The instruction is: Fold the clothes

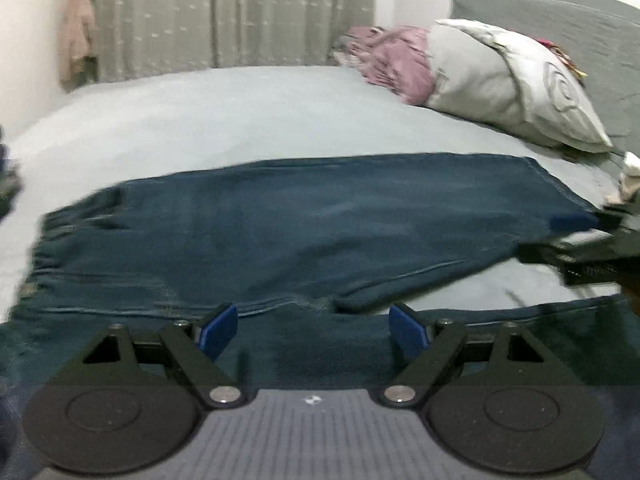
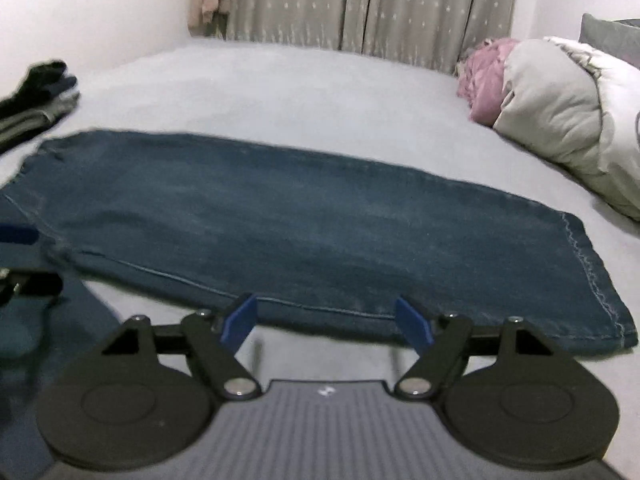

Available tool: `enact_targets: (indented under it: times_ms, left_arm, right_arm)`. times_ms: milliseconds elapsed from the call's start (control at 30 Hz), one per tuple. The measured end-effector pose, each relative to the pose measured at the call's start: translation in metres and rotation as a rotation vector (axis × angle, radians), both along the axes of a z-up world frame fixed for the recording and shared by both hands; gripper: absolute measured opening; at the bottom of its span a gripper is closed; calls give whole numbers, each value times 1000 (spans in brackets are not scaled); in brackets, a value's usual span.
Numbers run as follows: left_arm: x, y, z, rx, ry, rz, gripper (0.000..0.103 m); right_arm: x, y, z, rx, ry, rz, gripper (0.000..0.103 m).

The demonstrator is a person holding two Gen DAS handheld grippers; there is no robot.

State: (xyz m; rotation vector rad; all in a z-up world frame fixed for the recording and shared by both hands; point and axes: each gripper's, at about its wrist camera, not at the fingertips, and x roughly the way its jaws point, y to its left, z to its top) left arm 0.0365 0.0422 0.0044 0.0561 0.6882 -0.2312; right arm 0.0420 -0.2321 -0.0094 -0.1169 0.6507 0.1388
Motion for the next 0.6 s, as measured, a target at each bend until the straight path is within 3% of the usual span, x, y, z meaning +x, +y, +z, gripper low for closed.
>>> enact_targets:
  times_ms: [200, 333, 467, 600]
  left_arm:
    - [-21, 38, -3, 59, 5, 85, 84]
    - [-30, 64, -5, 52, 20, 145, 84]
    - [-39, 80, -13, 43, 32, 165, 84]
    - [-50, 79, -24, 102, 13, 133, 84]
  right_arm:
    - [-46, 41, -2, 46, -20, 126, 82]
    - [-66, 71, -8, 56, -11, 200, 82]
    - [-79, 82, -16, 73, 15, 202, 83]
    - [-87, 67, -34, 77, 52, 137, 83]
